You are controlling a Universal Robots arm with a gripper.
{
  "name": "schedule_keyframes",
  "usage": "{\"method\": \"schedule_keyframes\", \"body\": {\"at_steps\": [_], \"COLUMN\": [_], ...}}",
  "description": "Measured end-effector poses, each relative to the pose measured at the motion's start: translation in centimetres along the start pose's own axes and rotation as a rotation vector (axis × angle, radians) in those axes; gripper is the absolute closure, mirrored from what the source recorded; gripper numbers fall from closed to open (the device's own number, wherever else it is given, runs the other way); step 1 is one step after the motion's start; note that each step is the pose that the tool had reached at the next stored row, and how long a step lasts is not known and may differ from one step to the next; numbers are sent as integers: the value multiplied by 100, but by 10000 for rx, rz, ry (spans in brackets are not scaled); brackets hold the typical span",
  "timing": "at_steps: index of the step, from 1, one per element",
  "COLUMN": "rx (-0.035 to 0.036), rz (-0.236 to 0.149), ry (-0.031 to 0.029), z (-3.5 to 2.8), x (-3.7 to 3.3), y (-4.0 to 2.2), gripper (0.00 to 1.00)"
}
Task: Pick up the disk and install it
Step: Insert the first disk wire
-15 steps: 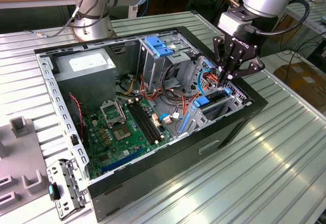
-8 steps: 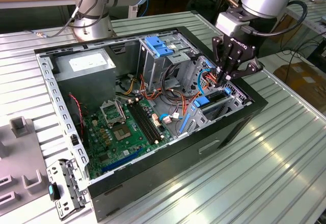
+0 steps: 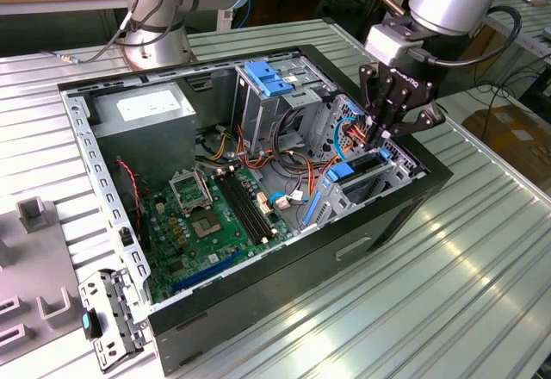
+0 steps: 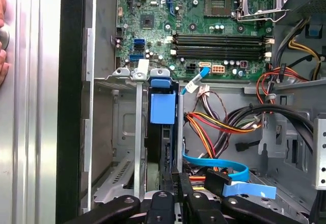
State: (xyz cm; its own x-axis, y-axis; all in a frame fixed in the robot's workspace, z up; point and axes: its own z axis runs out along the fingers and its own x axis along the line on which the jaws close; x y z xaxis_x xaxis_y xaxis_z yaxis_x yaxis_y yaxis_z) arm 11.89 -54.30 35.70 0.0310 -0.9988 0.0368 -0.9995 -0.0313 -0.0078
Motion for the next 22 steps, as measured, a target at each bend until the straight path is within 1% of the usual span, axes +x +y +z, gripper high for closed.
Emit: {"method": "schedule_keyframes", "body": {"at_steps": [1,2,6,10,15,19,22], "rx": [4,4,20,33,99,96,96], "rz": [-94,-109,-108,-109,-108,113,130], "ry": [-4,-6,-24,-23,-30,-27,-30], "z": [4,7,15,15,16,27,36], "x": [8,11,21,21,20,20,39], "y": [4,4,12,17,18,20,20], "gripper": [84,84,84,84,84,84,84]}}
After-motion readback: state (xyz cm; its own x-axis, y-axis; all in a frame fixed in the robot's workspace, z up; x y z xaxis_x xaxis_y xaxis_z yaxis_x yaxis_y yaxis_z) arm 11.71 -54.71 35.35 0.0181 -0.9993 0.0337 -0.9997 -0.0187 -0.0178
